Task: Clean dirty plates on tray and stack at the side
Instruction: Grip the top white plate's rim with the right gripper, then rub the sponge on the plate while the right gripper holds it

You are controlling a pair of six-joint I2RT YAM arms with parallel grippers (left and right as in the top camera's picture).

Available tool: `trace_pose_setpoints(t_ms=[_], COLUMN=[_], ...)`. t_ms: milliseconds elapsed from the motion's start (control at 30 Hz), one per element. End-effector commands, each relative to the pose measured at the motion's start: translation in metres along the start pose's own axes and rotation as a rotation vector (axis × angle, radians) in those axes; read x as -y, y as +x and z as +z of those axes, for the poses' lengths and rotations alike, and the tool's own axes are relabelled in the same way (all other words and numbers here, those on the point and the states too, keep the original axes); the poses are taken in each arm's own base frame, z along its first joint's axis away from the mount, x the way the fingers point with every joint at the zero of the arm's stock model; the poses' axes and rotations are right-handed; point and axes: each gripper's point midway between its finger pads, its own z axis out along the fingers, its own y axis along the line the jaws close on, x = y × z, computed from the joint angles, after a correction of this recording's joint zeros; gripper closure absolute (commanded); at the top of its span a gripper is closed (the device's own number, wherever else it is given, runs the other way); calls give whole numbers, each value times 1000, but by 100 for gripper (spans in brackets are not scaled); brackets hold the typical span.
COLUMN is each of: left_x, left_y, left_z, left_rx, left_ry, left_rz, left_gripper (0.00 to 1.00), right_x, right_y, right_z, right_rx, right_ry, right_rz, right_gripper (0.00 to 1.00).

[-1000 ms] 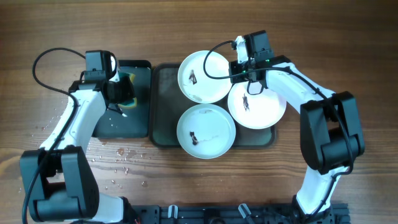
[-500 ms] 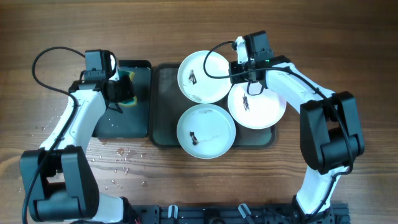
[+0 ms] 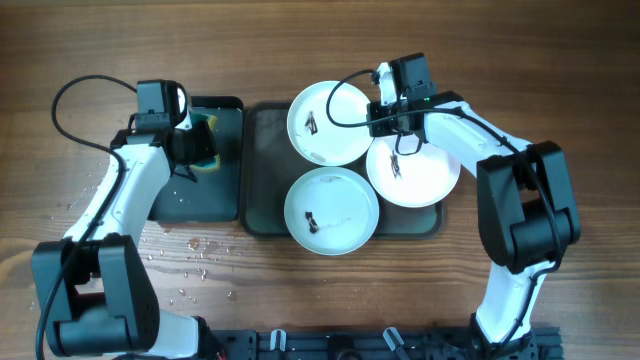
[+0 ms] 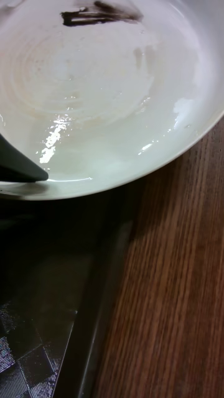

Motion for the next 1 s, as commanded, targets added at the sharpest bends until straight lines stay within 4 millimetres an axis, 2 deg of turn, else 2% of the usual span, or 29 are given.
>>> trace_pose_setpoints(t_ms=[0,267,467,800,967], left_x=[1,1,1,1,1], left_y=[-6,-5,-5,-5,-5], left_z=[-5,-5,-5,-5,-5], left_rx=[20,16,16,16,17], left_ry=[15,14,14,14,14], left_rz=[-3,-3,-3,-4,-3], left_gripper=[96,96,96,96,96], right_x=[-3,-5,-6,-6,-5], right_y=[-6,-13,-15,-14,-10], right_z=[-11,-15,-19,-19,-18], right_rx=[22,44,52,48,34], right_ry=[-13,-16,-16,-16,-15], right_rz=[2,-6,-11,-9,-5], right_gripper=[87,83,83,95,96])
